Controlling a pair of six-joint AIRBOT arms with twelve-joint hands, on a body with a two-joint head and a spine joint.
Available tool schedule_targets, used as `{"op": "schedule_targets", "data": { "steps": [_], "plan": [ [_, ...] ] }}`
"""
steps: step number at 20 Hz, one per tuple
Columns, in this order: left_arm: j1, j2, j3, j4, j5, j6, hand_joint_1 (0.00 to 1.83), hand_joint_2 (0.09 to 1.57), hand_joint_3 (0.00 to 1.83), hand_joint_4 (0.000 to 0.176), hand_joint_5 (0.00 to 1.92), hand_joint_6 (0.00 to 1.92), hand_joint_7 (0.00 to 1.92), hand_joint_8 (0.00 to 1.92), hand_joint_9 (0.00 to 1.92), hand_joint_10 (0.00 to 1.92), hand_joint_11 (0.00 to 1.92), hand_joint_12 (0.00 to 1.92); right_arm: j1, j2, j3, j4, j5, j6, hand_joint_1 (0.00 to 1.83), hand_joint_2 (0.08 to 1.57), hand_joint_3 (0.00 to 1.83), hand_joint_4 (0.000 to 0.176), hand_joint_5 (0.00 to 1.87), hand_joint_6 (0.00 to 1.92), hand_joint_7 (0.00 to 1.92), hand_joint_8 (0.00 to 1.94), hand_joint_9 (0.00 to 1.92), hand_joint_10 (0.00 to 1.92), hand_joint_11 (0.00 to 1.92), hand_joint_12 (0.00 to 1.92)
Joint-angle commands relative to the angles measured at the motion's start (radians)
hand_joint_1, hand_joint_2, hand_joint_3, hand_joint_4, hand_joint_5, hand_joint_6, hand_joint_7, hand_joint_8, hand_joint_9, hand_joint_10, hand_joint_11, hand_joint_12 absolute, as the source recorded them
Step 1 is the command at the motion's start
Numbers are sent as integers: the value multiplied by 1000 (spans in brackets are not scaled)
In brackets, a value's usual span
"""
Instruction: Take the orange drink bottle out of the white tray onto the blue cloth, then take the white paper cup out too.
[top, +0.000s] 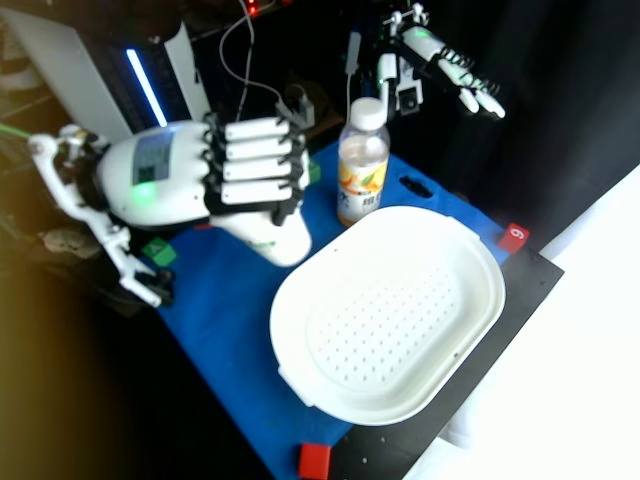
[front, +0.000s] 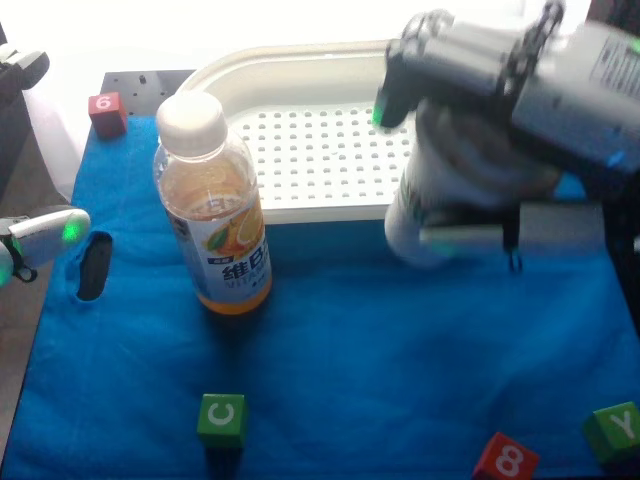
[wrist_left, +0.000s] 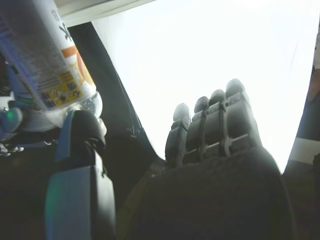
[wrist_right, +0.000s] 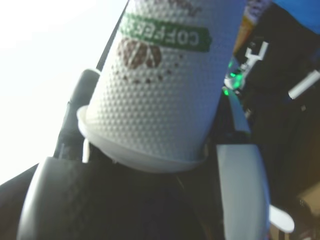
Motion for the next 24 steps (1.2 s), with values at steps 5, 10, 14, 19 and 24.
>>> {"op": "schedule_targets", "data": {
  "steps": [5,10,14,19,24],
  "plan": [
    [-1,1,1,-12,-139,-4,642,1090,3,53,106,2,0,0,0,0,11,27,-17,-55,54,36,-24,2,887,1233,0,0,0,1506,61,1670,223,1899,345,1921],
    [1,2,2,-19,-142,-4,682,1076,0,43,114,4,0,0,0,0,4,2,-49,-107,92,35,-91,1,785,1244,0,0,0,1051,68,831,62,1188,7,1713],
    [2,1,1,-19,-147,-4,692,1079,0,58,97,0,0,0,0,0,0,0,-59,-90,71,35,-94,1,540,1174,0,36,0,72,5,39,0,185,0,984],
    [3,0,1,-21,-150,-4,706,1084,1,49,98,1,0,0,0,0,0,0,-59,-26,16,38,-24,1,283,1072,0,139,0,0,0,0,0,0,0,4],
    [6,-1,1,-25,-155,-4,724,1083,0,41,96,1,0,0,0,0,0,0,-58,14,-13,70,88,1,387,998,0,176,0,0,0,0,0,0,0,0]
  ]
}}
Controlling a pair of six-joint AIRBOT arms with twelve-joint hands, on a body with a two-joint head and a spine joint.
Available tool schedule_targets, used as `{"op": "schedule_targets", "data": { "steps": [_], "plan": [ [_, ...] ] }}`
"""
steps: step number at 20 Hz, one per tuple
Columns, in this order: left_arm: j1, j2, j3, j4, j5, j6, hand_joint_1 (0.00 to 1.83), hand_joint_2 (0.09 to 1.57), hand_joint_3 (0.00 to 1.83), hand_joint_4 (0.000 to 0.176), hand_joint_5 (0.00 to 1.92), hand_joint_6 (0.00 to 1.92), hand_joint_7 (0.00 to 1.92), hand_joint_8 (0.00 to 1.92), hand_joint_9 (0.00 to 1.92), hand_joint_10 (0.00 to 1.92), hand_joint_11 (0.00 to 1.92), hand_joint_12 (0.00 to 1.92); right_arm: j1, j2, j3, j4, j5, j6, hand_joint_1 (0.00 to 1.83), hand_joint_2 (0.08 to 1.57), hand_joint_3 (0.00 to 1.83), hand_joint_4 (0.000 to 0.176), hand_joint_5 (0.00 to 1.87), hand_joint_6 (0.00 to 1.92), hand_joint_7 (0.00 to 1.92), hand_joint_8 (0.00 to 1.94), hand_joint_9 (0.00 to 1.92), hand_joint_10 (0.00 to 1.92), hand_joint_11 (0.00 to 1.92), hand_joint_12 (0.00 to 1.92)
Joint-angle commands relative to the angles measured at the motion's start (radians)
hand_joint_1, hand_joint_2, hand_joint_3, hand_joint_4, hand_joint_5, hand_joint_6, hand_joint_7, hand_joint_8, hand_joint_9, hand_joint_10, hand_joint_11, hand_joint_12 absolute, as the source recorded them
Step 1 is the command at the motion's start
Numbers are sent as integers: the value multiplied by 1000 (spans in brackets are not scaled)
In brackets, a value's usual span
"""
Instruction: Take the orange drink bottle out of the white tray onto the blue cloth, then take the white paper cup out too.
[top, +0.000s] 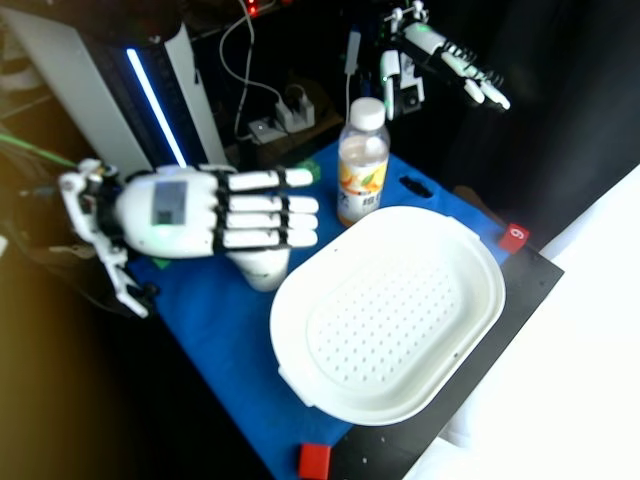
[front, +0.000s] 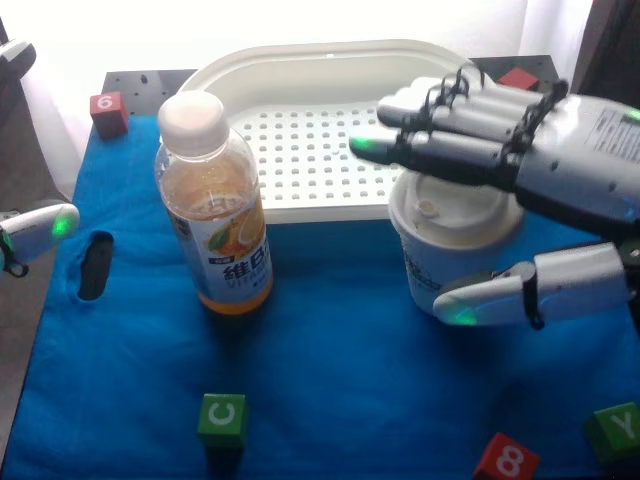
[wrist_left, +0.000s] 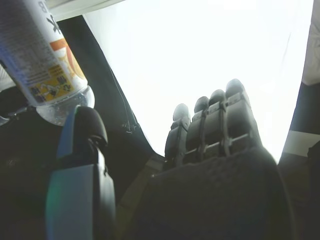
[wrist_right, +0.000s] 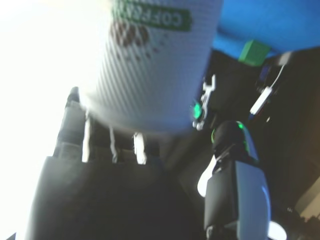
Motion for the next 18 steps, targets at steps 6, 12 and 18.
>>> {"op": "schedule_targets", "data": {
  "steps": [6,12,18],
  "plan": [
    [-2,1,-3,6,-156,-6,714,1066,0,26,104,4,0,0,0,0,12,6,2,98,-58,135,263,-98,305,1064,0,112,0,0,0,0,0,0,0,0],
    [-2,8,-7,20,-201,-8,706,1057,0,12,113,4,2,0,0,0,24,18,-48,153,-90,318,338,-235,297,1327,25,18,0,0,0,0,0,0,0,0],
    [0,24,-4,26,-249,-7,650,1148,0,61,87,0,21,1,13,4,0,304,-51,173,-111,357,363,-276,429,1372,0,0,0,0,0,0,0,0,0,522]
  ]
}}
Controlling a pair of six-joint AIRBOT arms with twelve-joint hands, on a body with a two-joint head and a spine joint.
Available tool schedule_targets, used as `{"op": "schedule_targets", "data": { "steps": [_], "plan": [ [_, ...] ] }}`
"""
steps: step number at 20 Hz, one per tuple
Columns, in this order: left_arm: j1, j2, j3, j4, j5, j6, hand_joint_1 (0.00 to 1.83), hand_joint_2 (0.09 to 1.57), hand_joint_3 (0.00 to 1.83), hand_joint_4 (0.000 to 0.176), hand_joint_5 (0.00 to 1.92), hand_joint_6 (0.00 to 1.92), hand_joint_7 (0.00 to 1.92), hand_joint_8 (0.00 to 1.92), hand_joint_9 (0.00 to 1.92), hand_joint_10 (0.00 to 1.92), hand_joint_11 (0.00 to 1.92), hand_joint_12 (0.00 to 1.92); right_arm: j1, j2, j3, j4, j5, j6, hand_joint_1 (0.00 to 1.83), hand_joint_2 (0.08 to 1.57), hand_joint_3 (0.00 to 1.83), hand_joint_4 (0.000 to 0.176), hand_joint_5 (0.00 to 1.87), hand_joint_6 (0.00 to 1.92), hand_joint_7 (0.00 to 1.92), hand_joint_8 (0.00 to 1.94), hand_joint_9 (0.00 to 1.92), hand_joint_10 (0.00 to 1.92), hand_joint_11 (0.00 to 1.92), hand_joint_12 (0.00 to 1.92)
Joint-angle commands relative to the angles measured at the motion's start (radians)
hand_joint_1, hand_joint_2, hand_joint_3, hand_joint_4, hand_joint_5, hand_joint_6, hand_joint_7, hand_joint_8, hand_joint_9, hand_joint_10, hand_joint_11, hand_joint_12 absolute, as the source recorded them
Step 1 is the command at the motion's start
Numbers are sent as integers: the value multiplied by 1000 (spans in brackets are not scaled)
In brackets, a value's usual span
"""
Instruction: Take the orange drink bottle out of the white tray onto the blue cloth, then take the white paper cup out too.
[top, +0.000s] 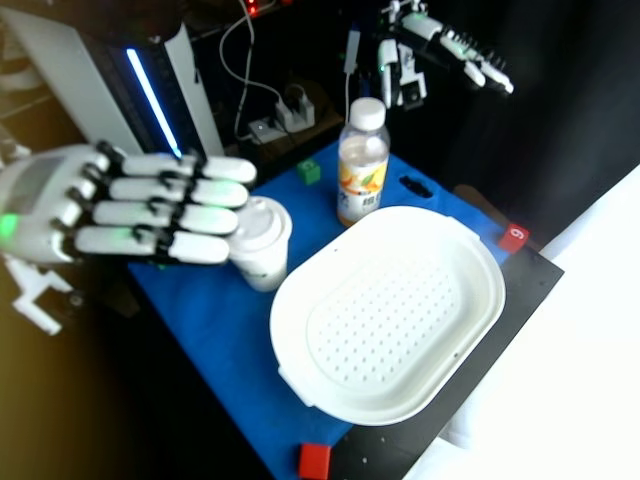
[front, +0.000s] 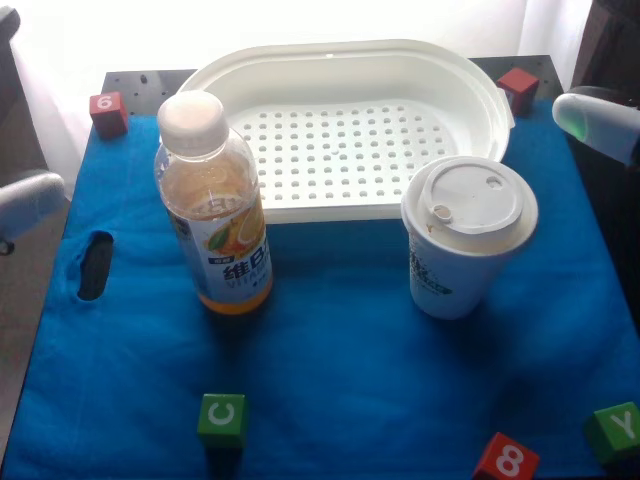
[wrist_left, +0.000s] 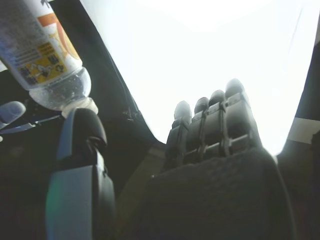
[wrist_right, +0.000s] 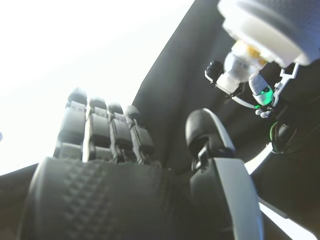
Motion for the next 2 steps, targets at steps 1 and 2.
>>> {"op": "schedule_targets", "data": {
  "steps": [1,2],
  "plan": [
    [-4,8,7,2,-148,-3,628,1141,0,64,90,1,17,0,13,3,0,348,10,3,-5,23,140,-3,428,1379,0,0,0,0,0,0,0,0,0,650],
    [-2,14,7,6,-155,-3,636,1144,0,63,90,1,12,0,3,2,0,320,8,4,-9,33,153,-7,452,1398,2,0,0,0,0,0,0,0,0,456]
  ]
}}
